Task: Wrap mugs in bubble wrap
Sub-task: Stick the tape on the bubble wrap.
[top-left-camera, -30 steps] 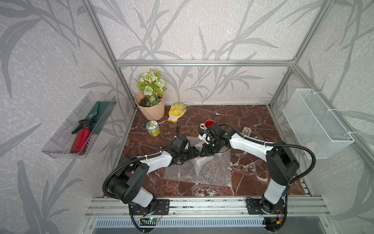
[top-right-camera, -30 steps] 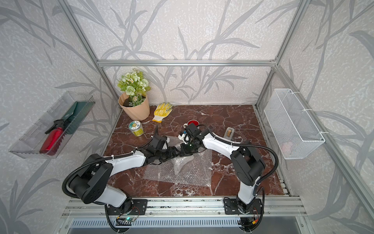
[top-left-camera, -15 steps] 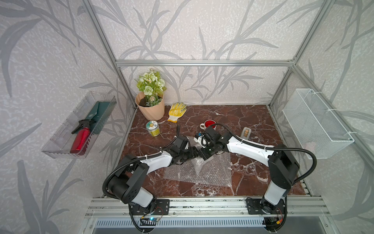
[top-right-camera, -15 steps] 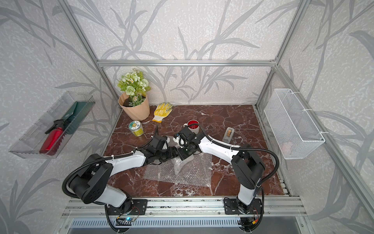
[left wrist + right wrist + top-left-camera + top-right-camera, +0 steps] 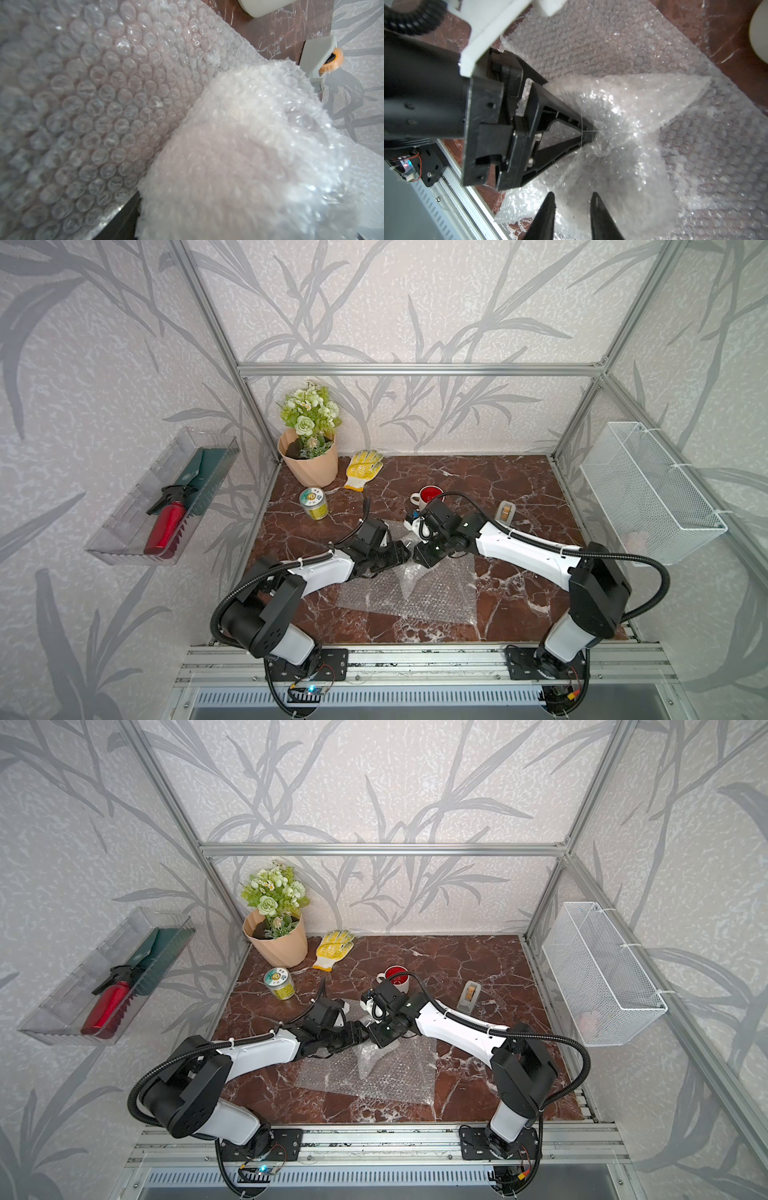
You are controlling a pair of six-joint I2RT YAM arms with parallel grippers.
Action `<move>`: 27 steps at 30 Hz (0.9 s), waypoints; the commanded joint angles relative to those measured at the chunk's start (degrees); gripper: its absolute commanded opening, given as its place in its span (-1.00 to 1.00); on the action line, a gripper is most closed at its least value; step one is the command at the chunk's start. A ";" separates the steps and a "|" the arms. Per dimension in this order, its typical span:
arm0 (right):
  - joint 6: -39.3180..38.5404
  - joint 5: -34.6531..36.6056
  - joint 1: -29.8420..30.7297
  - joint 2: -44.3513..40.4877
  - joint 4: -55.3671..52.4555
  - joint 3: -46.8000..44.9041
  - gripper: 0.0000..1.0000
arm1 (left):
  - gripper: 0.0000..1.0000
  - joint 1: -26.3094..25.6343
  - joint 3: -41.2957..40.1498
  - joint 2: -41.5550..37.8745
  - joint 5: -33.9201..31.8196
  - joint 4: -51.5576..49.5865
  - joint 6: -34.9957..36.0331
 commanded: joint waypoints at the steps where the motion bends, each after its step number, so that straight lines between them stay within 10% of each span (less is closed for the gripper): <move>1: 2.56 2.63 -0.30 -3.78 0.84 -0.81 -0.37 | 0.39 -0.24 -1.61 1.26 -0.81 -5.78 -0.07; 14: 5.62 -3.19 -1.10 0.11 3.47 2.65 -0.68 | 0.39 -0.23 -1.35 1.46 -0.69 -5.85 0.20; 27: 7.10 -2.55 -1.04 -5.44 2.98 -5.91 -0.54 | 0.39 -0.26 -1.07 1.92 -0.53 -5.66 0.13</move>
